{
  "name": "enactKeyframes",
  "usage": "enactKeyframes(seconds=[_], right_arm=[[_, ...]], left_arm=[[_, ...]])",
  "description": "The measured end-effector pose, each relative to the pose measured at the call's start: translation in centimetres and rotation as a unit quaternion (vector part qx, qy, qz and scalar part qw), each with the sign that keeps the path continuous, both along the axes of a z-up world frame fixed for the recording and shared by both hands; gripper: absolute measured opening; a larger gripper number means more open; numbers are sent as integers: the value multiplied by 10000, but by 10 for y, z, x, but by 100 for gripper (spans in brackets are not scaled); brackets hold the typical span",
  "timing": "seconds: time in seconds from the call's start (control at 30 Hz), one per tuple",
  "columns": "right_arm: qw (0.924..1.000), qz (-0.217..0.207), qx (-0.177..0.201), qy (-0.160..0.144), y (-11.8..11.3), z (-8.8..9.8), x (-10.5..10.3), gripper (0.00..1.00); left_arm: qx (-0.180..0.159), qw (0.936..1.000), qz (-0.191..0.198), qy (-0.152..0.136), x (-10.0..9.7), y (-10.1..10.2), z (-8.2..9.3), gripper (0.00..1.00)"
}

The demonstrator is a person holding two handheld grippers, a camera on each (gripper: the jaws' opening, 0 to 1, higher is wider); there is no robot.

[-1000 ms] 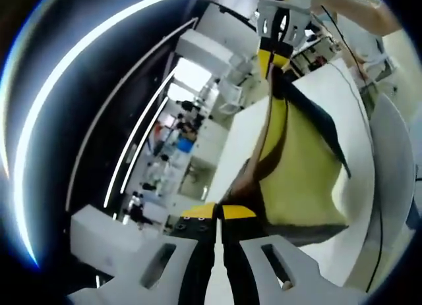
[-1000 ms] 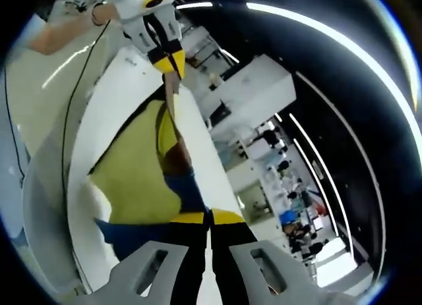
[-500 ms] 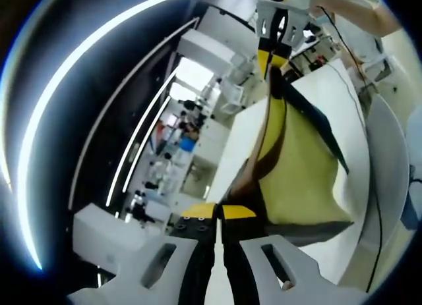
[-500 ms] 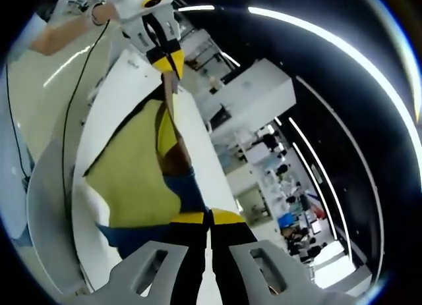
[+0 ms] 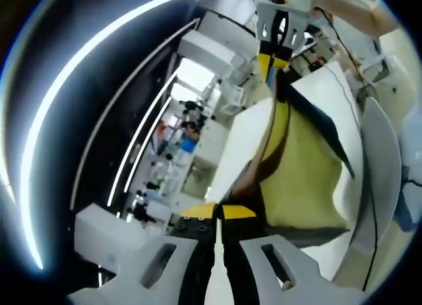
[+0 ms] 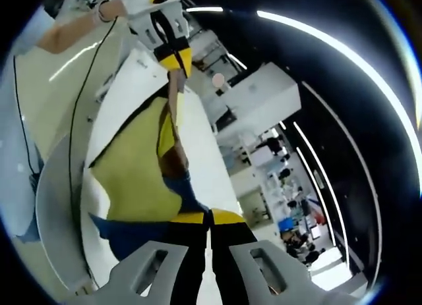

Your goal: Fold the garment on the visible template until the final outline fits inside the template.

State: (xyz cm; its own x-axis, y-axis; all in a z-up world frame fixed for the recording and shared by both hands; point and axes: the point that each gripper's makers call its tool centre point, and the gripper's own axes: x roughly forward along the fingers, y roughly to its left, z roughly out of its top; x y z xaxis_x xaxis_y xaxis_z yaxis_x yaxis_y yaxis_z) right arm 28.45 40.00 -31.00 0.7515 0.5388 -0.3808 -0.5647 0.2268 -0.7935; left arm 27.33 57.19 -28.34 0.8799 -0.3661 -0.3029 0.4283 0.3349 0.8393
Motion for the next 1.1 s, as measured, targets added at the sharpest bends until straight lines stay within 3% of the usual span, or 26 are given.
enactKeyframes(seconds=[0.43,0.8,1.1], right_arm=[[10000,67,-61,34,-15,-8,-21,1],[9997,212,-72,-126,-22,-3,-43,1],[9995,273,-172,12,-27,-17,-53,1]], left_arm=[[-81,9996,-207,201,-35,-22,-7,0],[26,9996,-180,231,-50,-27,-9,0],[180,9988,-209,406,-63,-36,-20,0]])
